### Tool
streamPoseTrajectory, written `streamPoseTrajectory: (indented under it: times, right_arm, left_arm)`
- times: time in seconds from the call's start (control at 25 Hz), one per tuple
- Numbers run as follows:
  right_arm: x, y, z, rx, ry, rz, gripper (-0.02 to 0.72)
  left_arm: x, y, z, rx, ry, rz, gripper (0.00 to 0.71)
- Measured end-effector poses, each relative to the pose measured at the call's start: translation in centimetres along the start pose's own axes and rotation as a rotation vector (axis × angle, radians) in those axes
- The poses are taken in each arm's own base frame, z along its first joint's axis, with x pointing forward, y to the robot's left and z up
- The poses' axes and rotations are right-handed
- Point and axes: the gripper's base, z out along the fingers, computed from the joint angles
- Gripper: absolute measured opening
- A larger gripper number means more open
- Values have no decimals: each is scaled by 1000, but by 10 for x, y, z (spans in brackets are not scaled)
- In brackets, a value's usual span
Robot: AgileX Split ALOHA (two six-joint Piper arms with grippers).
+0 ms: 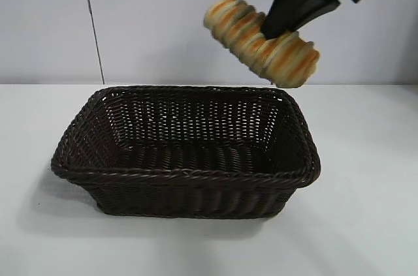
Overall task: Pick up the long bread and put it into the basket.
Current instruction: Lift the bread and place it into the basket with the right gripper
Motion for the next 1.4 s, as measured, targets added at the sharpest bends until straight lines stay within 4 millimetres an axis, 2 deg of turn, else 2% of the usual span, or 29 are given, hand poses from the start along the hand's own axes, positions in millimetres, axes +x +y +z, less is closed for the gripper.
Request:
streamPoseTrajectory:
  times: [0.08,0.24,0.8,1.08,1.2,1.32,1.4]
  right_arm:
    - [-8,2,9,1,12,-59,54]
    - [-12,5,23,2,59,-116,54]
    - [16,-2,92,-86,187,-46,54]
    - [17,-4,96,-68,184,-34,69]
    - [17,-4,96,-66,186,-26,162]
    - [17,-4,96,-64,188,-16,355]
    - [17,-4,96,-63,188,-5,452]
  left_arm:
    - [0,0,0,0,0,0,689]
    - [0,0,0,0,0,0,689]
    - [0,0,0,0,0,0,689]
    - [0,0,0,0,0,0,689]
    - [0,0,0,0,0,0,689]
    - [0,0,0,0,0,0,689]
    - [0,0,0,0,0,0,689]
